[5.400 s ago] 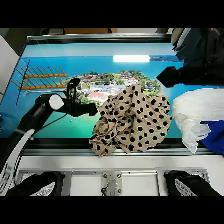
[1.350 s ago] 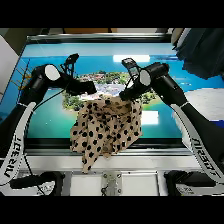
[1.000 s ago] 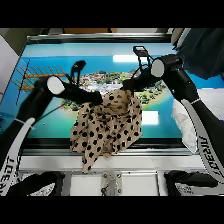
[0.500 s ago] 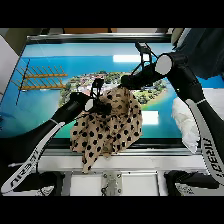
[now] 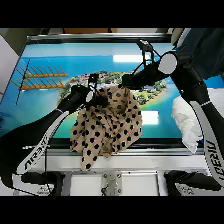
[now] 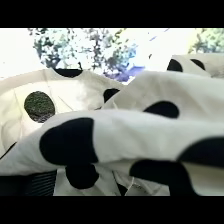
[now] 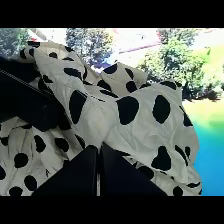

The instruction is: Fold the clothes and pants, and hang the long-sleeved shirts on hangers.

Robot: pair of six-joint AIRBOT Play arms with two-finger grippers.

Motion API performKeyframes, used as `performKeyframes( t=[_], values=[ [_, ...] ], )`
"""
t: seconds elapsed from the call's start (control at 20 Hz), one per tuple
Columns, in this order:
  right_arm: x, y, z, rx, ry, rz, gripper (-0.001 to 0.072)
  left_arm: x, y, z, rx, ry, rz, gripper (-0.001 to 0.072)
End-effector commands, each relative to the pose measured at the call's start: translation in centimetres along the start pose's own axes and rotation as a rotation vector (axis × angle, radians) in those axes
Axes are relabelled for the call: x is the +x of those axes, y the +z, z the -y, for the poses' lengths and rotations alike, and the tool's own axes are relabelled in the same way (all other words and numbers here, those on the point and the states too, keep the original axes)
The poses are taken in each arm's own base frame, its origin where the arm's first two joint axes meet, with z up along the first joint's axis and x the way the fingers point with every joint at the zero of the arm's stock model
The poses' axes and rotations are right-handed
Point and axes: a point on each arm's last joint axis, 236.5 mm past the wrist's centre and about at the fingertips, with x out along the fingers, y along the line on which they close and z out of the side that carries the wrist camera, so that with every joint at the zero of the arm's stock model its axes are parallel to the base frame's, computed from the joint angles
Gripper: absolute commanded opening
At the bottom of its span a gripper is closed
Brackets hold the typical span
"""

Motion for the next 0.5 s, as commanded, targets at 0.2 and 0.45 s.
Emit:
performKeyframes(
  t=[0.2,0.45],
  values=[
    [-0.1,0.0,0.0,-0.001,0.001,0.0,0.0007,1.2,-0.2,-0.1,0.018,0.018,-0.007,0.036],
    [-0.3,-0.5,0.1,-0.033,-0.004,-0.018,0.0006,-2.6,3.7,0.0,-0.002,-0.009,0.095,0.0012]
  ],
)
